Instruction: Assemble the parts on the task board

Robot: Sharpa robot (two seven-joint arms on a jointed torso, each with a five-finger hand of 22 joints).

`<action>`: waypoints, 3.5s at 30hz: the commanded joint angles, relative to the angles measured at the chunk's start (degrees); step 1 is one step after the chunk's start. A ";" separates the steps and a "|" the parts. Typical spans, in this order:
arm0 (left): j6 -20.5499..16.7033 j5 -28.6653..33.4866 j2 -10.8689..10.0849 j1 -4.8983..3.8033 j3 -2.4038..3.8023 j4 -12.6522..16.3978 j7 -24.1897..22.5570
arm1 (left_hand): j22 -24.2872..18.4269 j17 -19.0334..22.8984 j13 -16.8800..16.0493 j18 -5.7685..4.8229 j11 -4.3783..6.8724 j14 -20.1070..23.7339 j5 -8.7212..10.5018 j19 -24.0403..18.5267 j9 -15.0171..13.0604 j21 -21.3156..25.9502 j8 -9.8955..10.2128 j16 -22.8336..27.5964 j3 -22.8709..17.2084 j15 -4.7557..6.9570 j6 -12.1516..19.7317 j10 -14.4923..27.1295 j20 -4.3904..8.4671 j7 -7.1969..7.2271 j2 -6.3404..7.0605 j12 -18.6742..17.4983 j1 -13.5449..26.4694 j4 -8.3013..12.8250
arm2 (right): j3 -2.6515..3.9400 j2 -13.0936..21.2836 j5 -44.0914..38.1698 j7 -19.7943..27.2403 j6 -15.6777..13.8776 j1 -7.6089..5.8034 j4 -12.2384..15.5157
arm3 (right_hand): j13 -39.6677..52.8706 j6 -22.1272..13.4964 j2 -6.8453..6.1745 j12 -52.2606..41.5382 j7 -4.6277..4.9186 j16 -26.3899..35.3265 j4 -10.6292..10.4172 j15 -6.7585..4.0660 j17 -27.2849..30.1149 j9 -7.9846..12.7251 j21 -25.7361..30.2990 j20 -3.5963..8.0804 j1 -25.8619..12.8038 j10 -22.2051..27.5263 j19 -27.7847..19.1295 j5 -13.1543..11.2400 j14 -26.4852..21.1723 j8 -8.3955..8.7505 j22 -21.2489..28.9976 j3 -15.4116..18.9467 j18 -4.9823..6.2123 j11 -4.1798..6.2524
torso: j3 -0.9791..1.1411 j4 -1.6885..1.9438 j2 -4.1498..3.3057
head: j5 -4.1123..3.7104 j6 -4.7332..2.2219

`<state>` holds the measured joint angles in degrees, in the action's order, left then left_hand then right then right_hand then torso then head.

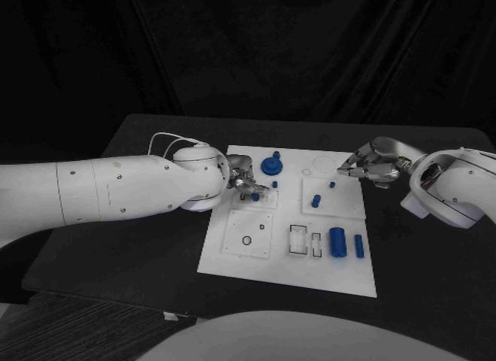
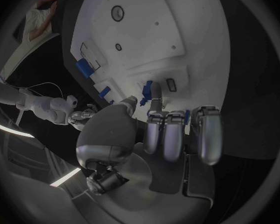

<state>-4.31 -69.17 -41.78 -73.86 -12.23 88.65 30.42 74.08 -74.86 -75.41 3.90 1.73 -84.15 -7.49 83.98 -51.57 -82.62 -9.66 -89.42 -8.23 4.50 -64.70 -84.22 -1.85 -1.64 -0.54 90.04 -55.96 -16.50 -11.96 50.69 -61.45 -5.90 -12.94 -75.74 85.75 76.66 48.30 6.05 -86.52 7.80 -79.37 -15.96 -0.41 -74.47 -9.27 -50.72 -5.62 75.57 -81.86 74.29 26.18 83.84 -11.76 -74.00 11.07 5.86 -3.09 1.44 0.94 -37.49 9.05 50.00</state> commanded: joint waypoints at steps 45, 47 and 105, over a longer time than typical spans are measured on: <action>-5.15 0.75 -2.86 -0.80 0.09 3.04 -1.96 | 13.77 -15.14 -14.59 -2.27 1.38 -5.85 2.28 3.11 -16.31 -0.28 -9.79 -0.58 11.99 1.19 1.09 -5.78 1.02 1.25 -2.98 -0.04 3.02 -0.31 | 0.04 0.49 -0.27 -0.83 0.00 0.15 0.17 | 6.70 -0.30 1.04 2.49 0.15 0.60 0.09 -0.07 -6.28 0.75 0.95 -0.04 2.79 1.05 -0.39 1.20 0.83 -0.51 -4.88 0.83 1.76 -0.23 | 0.00 0.00 -0.01 | -0.16 0.00; -5.33 0.76 -3.27 -1.67 0.10 3.42 -2.11 | 13.76 -15.14 -14.59 -2.26 1.39 -5.85 2.25 3.10 -16.41 -0.24 -9.82 -0.58 12.20 1.19 1.12 -5.78 1.03 1.26 -3.01 -0.04 3.10 -0.31 | 0.04 0.57 -0.27 -0.79 -0.13 0.15 0.20 | 6.68 -0.30 1.04 2.50 0.15 0.63 0.09 -0.07 -6.25 0.75 0.95 -0.04 2.78 1.07 -0.39 1.20 0.81 -0.51 -4.88 0.84 1.76 -0.24 | -0.01 0.01 -0.01 | -0.28 0.00; 29.12 19.57 9.76 -10.00 0.12 -17.04 2.89 | 14.13 -15.14 -14.59 -2.55 -1.52 -5.85 -6.01 3.64 10.88 -1.68 5.99 -0.58 14.21 -1.20 3.36 -5.78 -1.17 -2.34 -5.09 -0.04 -15.22 0.57 | 0.04 1.56 -0.28 2.10 -3.70 0.14 2.07 | 7.35 0.18 1.30 1.71 0.09 -0.57 -0.57 -0.04 -7.09 0.76 -0.88 -0.09 0.95 0.03 0.76 0.15 1.36 -0.88 -5.62 1.90 1.38 -0.28 | 0.05 0.01 0.00 | -0.73 0.00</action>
<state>22.94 -50.37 -32.19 -83.71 -12.17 71.71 33.28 74.08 -74.87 -75.41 3.89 0.30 -83.94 -14.15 83.67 -41.22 -83.63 -4.42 -89.42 5.67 3.46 -60.41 -83.42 -2.21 -3.90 -5.23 90.04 -70.94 -16.19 -11.96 52.16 -61.45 -4.13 -15.72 -75.71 87.64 77.31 48.30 6.42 -86.52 7.80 -79.42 -16.67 -0.40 -74.47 -9.18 -50.74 -5.83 75.93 -81.31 74.53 26.15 83.84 -11.77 -74.00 11.78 5.85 -3.32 1.48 0.91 -37.54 8.33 50.00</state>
